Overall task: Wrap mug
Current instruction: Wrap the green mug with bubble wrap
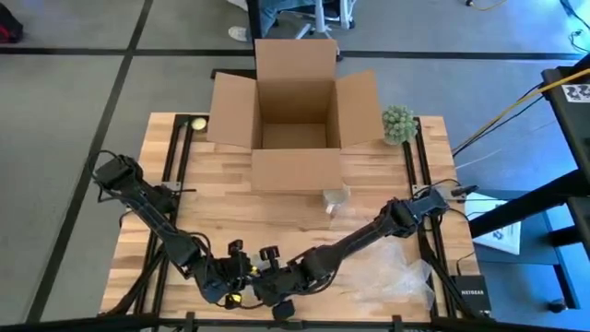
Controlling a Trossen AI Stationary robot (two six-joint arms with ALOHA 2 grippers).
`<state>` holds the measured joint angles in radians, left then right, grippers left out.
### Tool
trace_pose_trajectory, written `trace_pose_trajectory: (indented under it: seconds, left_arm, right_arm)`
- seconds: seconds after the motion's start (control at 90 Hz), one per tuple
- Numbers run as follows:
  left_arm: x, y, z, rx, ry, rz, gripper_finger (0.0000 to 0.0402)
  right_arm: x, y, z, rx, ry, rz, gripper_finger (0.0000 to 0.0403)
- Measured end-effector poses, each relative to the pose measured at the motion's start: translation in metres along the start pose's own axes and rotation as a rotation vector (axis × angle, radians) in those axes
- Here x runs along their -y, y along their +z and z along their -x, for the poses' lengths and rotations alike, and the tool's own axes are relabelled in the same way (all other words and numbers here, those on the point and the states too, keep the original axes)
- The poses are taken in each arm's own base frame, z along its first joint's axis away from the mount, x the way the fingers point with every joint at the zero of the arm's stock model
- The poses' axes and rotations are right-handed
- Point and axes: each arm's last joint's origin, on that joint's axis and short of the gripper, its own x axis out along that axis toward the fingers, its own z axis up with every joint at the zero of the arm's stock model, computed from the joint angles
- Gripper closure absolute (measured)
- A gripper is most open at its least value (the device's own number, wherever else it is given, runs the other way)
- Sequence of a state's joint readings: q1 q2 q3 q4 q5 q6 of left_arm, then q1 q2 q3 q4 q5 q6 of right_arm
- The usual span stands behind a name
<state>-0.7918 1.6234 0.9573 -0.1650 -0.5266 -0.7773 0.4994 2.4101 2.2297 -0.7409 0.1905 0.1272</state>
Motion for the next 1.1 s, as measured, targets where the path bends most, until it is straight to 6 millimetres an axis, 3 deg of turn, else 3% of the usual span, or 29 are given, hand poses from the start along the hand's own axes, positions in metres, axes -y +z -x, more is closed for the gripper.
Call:
trace_pose_trajectory:
  seconds: [0.178, 0.378, 0.489, 0.6, 0.733, 0.967, 1.1]
  left_arm:
    - [0.000, 0.000, 0.000, 0.004, -0.001, 0.002, 0.0304]
    - [0.002, 0.001, 0.000, 0.016, -0.014, -0.016, 0.0304]
    - [0.002, 0.001, 0.000, 0.018, -0.018, -0.017, 0.0304]
    - [0.002, 0.002, 0.001, 0.015, -0.031, -0.005, 0.0304]
    - [0.004, 0.016, 0.016, 0.021, -0.059, 0.012, 0.0304]
    - [0.013, 0.047, 0.048, 0.051, -0.141, 0.049, 0.0304]
    - [0.013, 0.044, 0.040, -0.005, -0.159, 0.071, 0.0304]
  right_arm:
    - [0.012, -0.021, -0.024, -0.071, -0.017, -0.039, 0.0402]
    - [0.022, -0.025, -0.028, -0.098, 0.011, -0.093, 0.0402]
    - [0.019, -0.018, -0.017, -0.107, 0.023, -0.085, 0.0402]
    - [0.014, -0.006, 0.008, -0.101, 0.021, -0.058, 0.0402]
    - [0.011, 0.003, 0.035, -0.117, -0.017, -0.044, 0.0402]
    - [0.004, -0.022, 0.045, -0.345, -0.159, -0.079, 0.0402]
    - [-0.005, -0.035, 0.043, -0.401, -0.237, -0.087, 0.0402]
